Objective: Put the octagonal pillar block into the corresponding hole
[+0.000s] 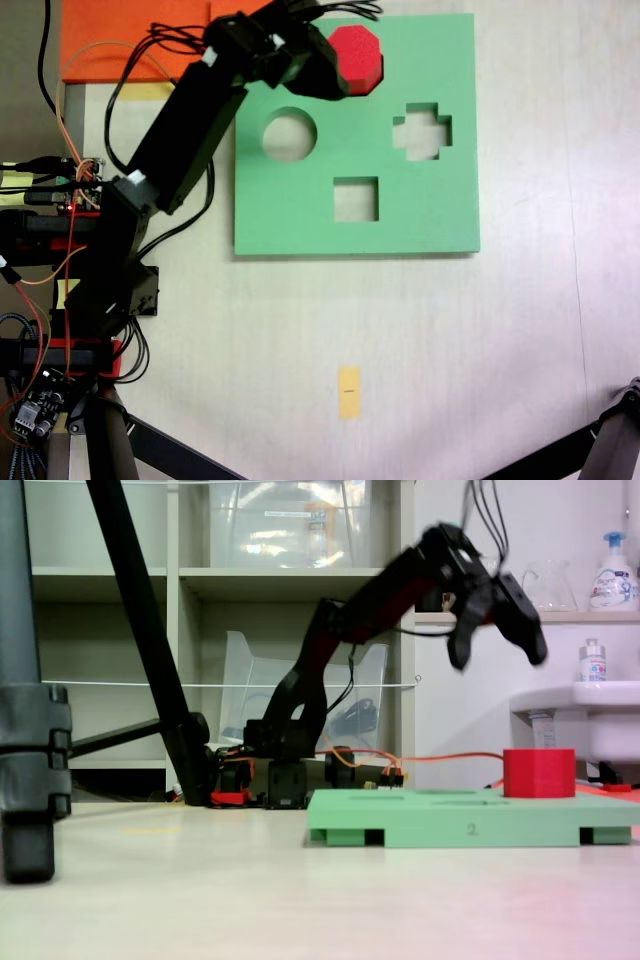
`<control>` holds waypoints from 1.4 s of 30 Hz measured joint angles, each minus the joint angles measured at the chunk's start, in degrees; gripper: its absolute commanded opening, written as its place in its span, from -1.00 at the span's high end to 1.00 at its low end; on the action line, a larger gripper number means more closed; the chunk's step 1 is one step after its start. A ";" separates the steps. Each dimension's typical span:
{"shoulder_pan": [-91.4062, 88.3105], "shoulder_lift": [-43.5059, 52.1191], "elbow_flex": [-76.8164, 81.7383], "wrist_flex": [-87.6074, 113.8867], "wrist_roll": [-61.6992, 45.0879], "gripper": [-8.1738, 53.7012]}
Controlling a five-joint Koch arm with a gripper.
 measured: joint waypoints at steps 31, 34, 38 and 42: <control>55.37 54.14 109.60 -92.46 -91.05 -0.37; 54.58 57.92 120.59 -95.80 -97.29 -0.39; 52.82 60.03 134.21 -96.15 -101.07 -0.40; 50.98 63.63 145.02 -96.50 -103.18 -0.41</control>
